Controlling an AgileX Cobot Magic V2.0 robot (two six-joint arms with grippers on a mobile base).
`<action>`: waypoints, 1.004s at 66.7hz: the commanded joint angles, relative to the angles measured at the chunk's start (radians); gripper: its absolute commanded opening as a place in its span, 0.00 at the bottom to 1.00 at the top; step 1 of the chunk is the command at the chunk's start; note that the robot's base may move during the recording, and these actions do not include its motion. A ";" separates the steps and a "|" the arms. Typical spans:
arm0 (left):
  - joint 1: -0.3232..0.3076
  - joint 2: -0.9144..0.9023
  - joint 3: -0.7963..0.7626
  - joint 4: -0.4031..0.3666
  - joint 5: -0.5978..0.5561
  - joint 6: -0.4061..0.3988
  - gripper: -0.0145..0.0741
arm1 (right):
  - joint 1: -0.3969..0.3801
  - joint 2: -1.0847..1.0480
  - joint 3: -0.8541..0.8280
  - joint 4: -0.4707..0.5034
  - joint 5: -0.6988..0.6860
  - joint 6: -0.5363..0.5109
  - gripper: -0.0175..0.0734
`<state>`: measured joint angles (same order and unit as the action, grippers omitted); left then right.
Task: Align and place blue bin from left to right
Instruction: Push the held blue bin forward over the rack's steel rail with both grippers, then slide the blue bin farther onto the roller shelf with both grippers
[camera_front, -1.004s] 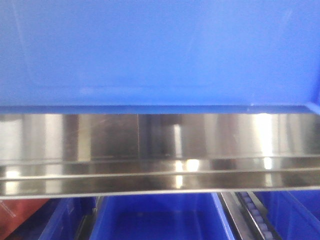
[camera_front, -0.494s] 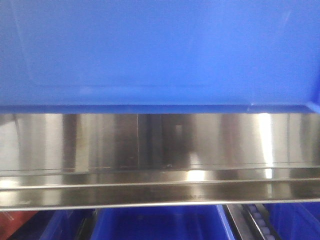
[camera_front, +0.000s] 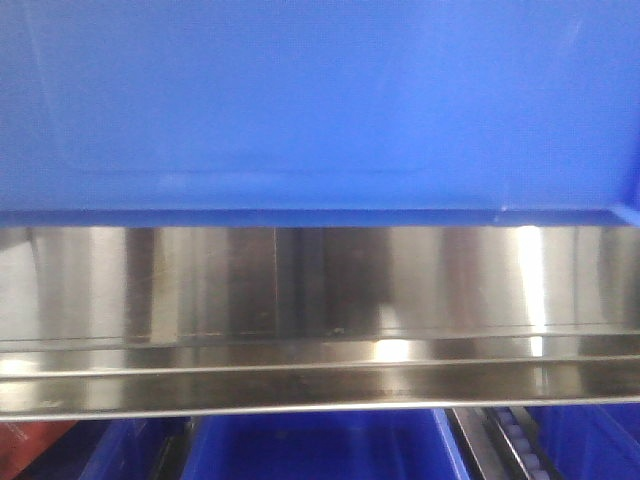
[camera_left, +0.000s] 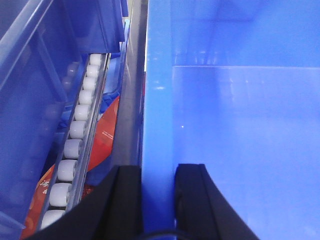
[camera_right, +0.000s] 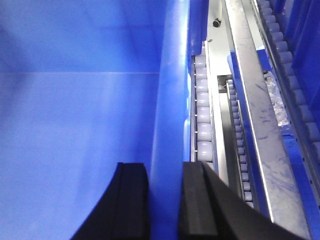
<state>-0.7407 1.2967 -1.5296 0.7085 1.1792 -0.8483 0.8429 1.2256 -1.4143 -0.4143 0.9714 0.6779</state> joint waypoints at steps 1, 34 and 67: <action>-0.011 -0.013 -0.012 0.024 -0.100 -0.001 0.04 | 0.009 -0.013 -0.026 -0.005 -0.083 -0.026 0.11; 0.130 0.210 -0.332 -0.291 -0.115 0.189 0.04 | -0.117 0.191 -0.287 0.092 0.021 -0.117 0.11; 0.253 0.350 -0.385 -0.393 -0.122 0.221 0.04 | -0.235 0.393 -0.430 0.222 0.002 -0.199 0.11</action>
<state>-0.4855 1.6596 -1.8916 0.3628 1.1626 -0.6329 0.6003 1.6065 -1.8214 -0.2374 1.0777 0.4728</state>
